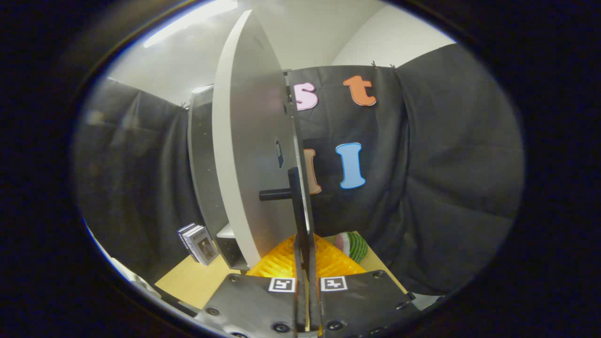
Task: Open the shoe cabinet door, grab the shoes and put them into the shoe cabinet, then close the shoe cabinet door.
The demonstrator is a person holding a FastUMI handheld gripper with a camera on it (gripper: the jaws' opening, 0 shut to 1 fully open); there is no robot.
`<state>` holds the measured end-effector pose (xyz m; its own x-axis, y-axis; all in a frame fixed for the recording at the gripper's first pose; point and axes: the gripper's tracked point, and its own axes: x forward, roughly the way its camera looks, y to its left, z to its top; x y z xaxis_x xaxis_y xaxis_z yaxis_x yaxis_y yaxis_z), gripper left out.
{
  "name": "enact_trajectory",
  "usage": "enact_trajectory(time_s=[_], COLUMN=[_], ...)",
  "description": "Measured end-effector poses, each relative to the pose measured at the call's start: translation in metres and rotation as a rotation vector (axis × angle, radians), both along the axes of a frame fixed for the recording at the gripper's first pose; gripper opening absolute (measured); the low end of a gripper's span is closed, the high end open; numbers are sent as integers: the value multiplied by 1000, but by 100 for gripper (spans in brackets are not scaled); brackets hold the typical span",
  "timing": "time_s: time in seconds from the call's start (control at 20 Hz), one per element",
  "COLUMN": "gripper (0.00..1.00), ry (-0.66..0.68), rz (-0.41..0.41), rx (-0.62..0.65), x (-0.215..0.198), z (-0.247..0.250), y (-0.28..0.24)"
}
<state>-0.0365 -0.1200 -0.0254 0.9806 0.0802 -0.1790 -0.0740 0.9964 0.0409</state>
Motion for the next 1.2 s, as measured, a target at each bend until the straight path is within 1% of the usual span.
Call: enact_trajectory(time_s=[0.05,0.15,0.45,0.65,0.8,0.95,1.0,1.05,1.2], gripper=[4,2,3,3,3,3,4,3,2], ry=[0,5,-1,-7,-23,-26,-27,-25,-39], rz=[-4,18,81,76,37,-36,-58,-97,-189], rx=[-13,-25,-15,-7,-56,-66,-65,-74,-110], x=[3,3,13,13,7,-8,-16,-26,-66], z=[2,1,7,8,9,9,10,10,10], y=[-7,-16,-23,-22,-22,-31,-31,-34,-33])
